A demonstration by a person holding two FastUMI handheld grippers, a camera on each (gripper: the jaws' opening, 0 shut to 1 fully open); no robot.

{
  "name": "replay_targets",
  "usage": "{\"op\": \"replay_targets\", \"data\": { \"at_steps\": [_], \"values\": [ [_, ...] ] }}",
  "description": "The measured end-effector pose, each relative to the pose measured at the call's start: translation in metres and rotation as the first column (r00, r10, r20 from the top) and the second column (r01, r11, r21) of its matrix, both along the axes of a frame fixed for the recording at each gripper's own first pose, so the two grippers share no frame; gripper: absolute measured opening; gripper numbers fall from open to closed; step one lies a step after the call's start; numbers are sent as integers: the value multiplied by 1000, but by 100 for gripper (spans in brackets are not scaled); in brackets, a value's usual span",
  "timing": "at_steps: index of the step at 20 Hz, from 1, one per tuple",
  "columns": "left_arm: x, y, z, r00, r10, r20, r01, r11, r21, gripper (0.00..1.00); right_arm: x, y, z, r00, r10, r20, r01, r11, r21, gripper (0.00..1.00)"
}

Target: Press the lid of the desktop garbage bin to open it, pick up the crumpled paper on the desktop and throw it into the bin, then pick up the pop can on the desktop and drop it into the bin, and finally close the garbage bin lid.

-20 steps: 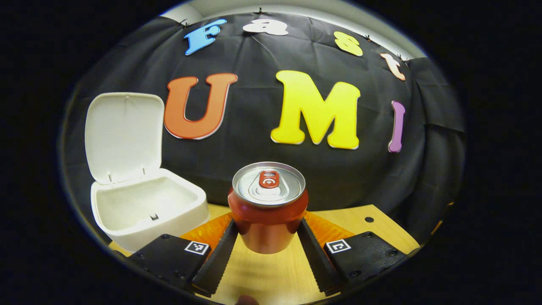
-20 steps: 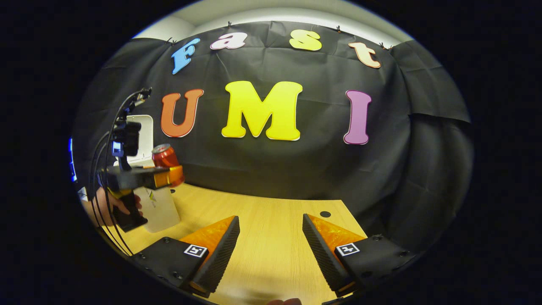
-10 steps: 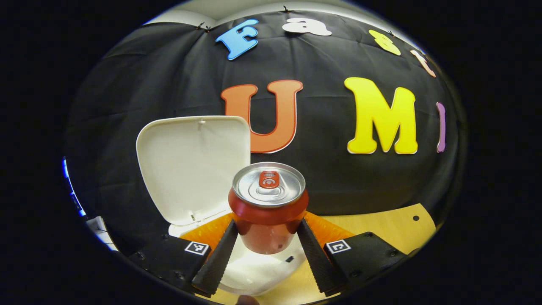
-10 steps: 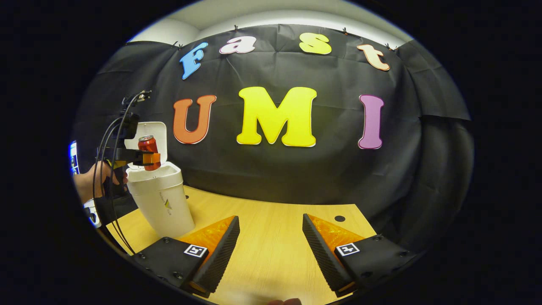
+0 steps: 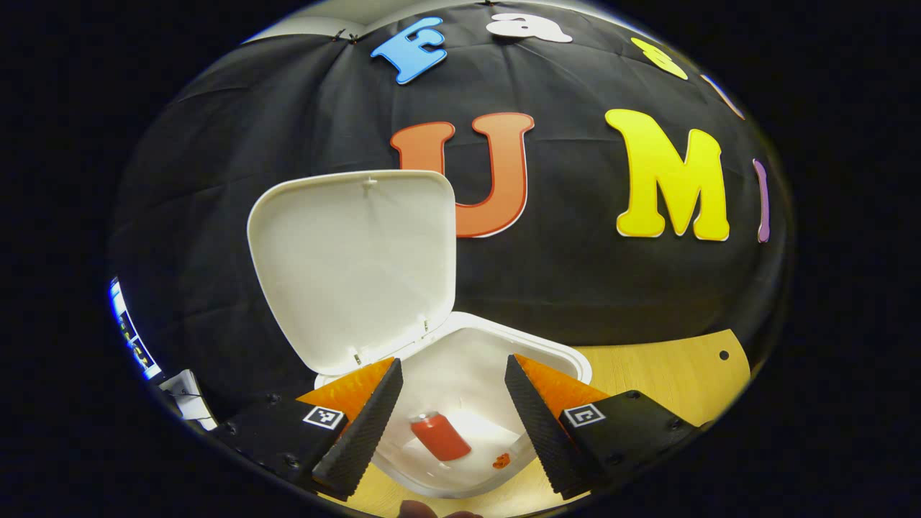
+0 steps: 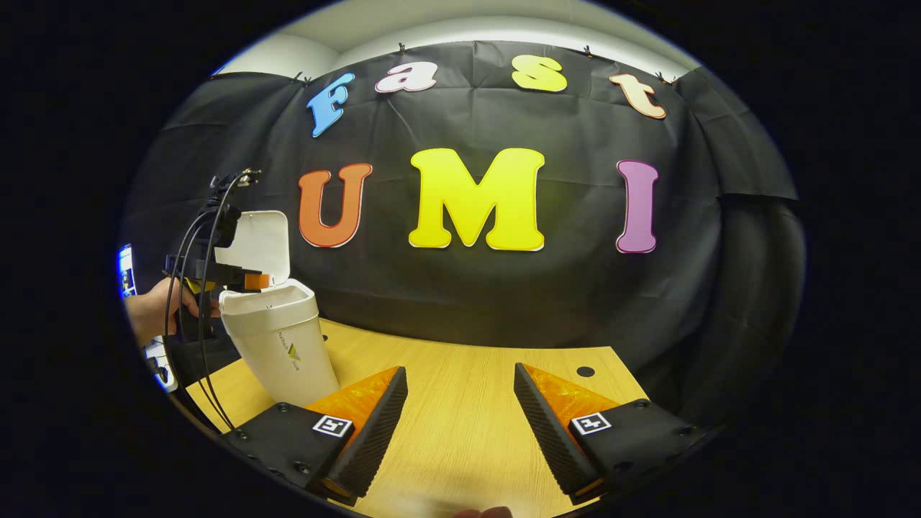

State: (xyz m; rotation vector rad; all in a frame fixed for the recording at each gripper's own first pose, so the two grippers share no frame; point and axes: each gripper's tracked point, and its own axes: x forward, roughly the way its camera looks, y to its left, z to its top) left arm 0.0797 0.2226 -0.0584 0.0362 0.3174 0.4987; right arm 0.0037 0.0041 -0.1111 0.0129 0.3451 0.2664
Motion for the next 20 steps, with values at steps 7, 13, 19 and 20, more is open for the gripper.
{"op": "replay_targets", "data": {
  "at_steps": [7, 13, 19, 20],
  "values": [
    [12, -11, 76, 977, 125, 171, -129, 992, 12, 94, 7, -8, 23, 999, -1, 41, 1, 1000, 20, 94],
    [30, 16, 151, 930, 220, 294, -243, 969, 44, 94, 16, -36, 35, 996, -56, 63, 55, 998, 25, 94],
    [45, 65, 178, 876, 368, 311, -375, 926, -38, 93, 27, -47, 35, 998, -56, 37, 56, 998, 9, 93],
    [45, 73, 176, 867, 405, 289, -406, 912, -61, 93, 30, -46, 36, 999, -44, 32, 44, 999, 2, 94]
  ]
}}
